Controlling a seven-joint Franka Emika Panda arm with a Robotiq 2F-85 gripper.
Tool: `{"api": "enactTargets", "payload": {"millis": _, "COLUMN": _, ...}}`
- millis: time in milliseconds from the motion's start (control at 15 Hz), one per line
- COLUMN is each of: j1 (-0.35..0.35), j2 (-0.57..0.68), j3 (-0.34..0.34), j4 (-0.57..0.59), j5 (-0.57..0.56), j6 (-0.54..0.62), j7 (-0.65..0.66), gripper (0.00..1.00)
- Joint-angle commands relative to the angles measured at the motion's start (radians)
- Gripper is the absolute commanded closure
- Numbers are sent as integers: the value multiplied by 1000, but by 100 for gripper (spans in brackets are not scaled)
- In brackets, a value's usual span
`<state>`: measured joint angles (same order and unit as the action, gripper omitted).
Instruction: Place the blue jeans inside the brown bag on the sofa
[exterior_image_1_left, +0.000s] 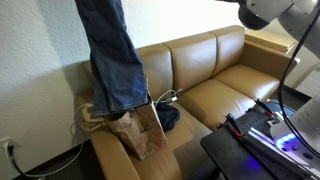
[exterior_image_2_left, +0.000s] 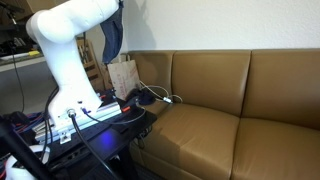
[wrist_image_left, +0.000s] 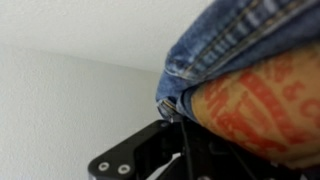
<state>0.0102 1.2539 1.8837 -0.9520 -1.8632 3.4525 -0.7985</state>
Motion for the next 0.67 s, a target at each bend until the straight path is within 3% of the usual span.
{"api": "enactTargets", "payload": {"millis": 0, "j1": 10, "j2": 53, "j3": 121, "j4": 7, "j5": -96, "j6": 1, "j7": -113, "gripper": 99}}
{"api": "enactTargets", "payload": {"millis": 133, "j1": 5, "j2": 73, "j3": 136, "j4": -9, "j5": -128, "j6": 1, "j7": -127, "gripper": 99}}
{"api": "enactTargets", "payload": {"millis": 333, "j1": -15, "j2": 89, "j3": 60, "j4": -37, "j5": -112, "j6": -4, "j7": -57, "gripper": 99}}
{"api": "enactTargets", "payload": {"millis": 600, "j1": -75, "j2": 130, "j3": 11, "j4": -152, "j5": -132, "j6": -129, "j7": 7, "gripper": 99}}
